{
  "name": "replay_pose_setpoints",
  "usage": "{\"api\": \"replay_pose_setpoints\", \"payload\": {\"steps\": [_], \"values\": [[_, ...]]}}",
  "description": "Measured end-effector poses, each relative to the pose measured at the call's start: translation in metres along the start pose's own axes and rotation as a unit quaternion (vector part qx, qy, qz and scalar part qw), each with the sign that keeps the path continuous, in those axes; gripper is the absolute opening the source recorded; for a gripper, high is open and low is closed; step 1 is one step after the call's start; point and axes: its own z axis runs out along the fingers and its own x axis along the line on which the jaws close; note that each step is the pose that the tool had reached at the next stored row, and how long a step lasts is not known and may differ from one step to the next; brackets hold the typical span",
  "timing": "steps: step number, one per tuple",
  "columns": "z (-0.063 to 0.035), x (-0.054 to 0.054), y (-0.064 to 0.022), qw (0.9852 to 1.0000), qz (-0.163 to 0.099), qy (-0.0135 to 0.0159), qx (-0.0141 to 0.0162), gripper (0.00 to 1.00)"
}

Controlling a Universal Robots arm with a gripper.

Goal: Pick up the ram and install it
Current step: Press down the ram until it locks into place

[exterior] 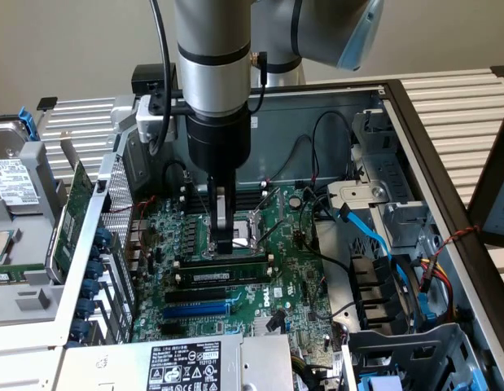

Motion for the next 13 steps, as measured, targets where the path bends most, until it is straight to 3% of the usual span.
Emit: {"api": "replay_pose_setpoints", "payload": {"steps": [13], "values": [[-0.0019,0.0001,0.0000,1.0000,0.004,-0.0001,-0.0002,0.11]]}}
